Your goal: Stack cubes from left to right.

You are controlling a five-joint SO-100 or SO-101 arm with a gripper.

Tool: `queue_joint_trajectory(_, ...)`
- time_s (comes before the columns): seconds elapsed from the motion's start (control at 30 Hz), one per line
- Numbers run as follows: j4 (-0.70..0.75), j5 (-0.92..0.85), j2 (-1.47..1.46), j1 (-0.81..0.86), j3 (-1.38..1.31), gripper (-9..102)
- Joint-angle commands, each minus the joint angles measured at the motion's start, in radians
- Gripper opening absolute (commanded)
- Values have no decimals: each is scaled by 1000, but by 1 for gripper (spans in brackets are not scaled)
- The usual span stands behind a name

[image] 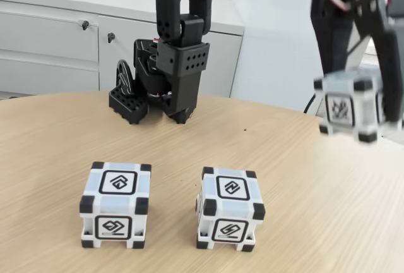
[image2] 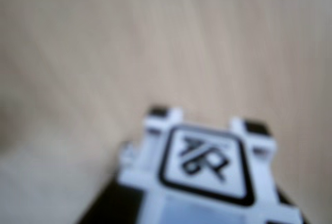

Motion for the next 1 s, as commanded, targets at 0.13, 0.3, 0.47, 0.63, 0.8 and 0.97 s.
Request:
queue_joint_trajectory(0.13, 54, -60, 124, 78, -25, 12)
queue_joint_trajectory(0.3, 54, -160, 127, 262, -25, 11)
queue_joint_trajectory(0.47, 41, -265, 117, 417, -25, 11)
queue_joint_trajectory(0.63, 38, -368, 110, 552, -25, 11)
queue_joint_trajectory(0.8, 38, -462, 110, 667, -23, 11)
queue_joint_trajectory(0.97, 40, -537, 109, 799, -21, 10)
